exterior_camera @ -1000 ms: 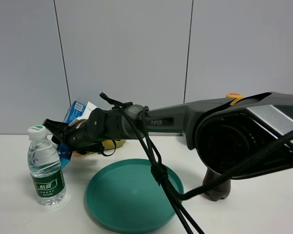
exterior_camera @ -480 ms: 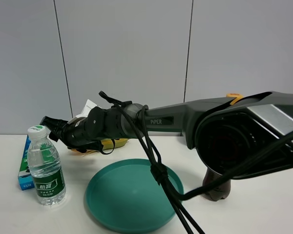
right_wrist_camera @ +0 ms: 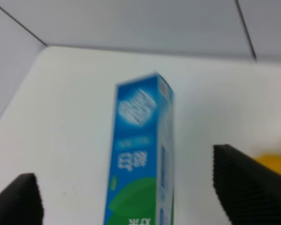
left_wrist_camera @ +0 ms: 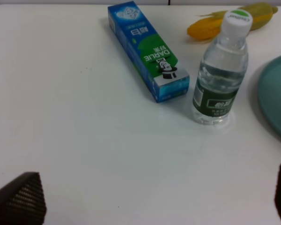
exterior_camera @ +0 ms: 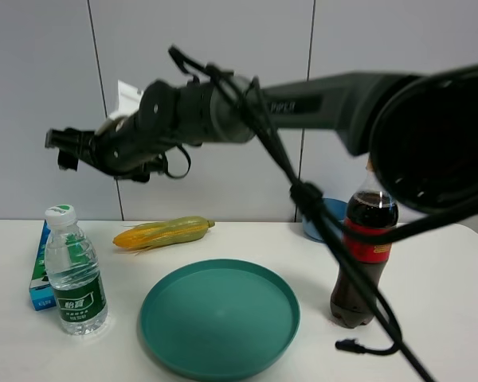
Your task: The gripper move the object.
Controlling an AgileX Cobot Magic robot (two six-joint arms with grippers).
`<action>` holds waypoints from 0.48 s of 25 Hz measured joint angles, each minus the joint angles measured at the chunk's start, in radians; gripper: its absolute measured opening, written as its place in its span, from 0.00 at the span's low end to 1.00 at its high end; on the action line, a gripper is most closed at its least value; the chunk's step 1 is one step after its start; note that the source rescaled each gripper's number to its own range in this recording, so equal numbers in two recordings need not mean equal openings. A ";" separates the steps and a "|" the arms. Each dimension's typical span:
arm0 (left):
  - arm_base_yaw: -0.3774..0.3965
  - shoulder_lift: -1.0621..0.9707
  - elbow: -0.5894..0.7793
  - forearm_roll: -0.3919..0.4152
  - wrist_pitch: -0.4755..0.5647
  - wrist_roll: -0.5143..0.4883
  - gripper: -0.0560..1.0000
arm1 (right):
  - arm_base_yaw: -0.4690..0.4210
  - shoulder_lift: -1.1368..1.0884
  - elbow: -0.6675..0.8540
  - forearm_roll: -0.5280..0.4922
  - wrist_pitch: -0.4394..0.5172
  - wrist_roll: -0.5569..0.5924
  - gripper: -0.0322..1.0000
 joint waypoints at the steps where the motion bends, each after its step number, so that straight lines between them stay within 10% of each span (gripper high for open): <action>1: 0.000 0.000 0.000 0.000 0.000 0.000 1.00 | 0.000 -0.040 0.000 -0.017 0.035 -0.040 0.66; 12: 0.000 0.000 0.000 0.000 0.000 0.000 1.00 | 0.000 -0.541 -0.001 -0.382 0.413 -0.161 0.69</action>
